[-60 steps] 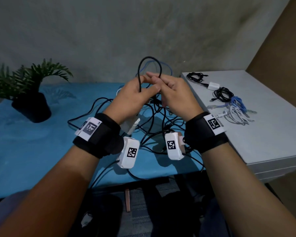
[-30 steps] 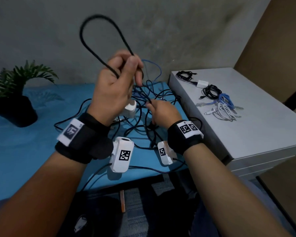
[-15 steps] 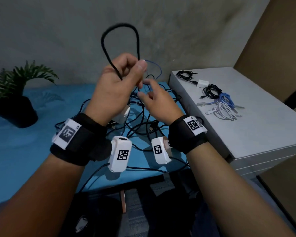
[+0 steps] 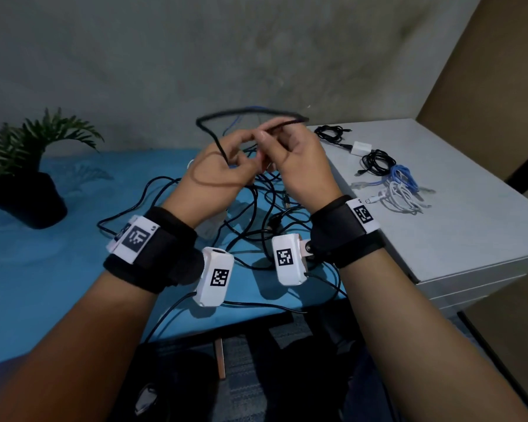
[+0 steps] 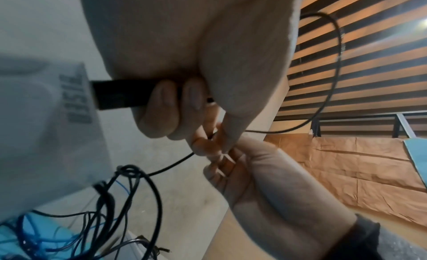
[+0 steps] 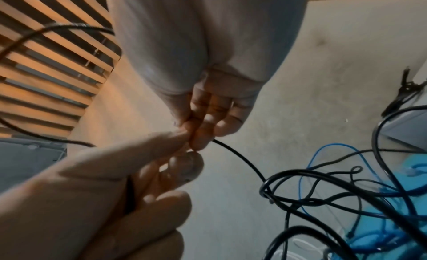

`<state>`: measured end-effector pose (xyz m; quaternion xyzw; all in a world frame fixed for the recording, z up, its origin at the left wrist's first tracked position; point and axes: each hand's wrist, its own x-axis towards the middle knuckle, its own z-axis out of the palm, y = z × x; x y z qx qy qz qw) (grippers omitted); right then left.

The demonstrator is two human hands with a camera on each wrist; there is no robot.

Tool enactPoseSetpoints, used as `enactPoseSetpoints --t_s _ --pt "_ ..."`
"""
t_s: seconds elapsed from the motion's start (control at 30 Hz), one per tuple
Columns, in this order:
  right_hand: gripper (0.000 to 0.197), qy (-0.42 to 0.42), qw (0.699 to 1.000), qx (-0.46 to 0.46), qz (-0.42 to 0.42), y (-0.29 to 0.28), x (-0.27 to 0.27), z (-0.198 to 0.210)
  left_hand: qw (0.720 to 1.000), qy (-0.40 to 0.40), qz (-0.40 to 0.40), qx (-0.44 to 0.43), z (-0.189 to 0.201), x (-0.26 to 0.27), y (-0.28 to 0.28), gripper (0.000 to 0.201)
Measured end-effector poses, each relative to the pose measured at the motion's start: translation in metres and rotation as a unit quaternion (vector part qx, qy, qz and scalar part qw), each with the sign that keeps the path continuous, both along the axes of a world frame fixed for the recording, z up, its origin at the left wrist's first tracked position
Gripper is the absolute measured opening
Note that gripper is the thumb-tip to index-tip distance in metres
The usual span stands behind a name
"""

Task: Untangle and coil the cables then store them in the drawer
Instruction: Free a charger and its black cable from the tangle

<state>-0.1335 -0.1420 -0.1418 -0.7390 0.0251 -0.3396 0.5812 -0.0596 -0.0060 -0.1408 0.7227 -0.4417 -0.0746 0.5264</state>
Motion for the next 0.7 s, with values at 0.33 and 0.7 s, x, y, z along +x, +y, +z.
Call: enactPoseSetpoints --t_s 0.33,0.7 --pt "0.036 0.013 0.997 -0.079 0.016 0.01 -0.001 -0.009 0.994 -0.079 0.069 0.014 -0.007 0.014 0.0 0.022" --pt "0.029 0.267 0.928 -0.255 -0.045 -0.004 0.006 -0.047 0.998 -0.013 0.008 -0.059 0.021 -0.008 0.006 0.026"
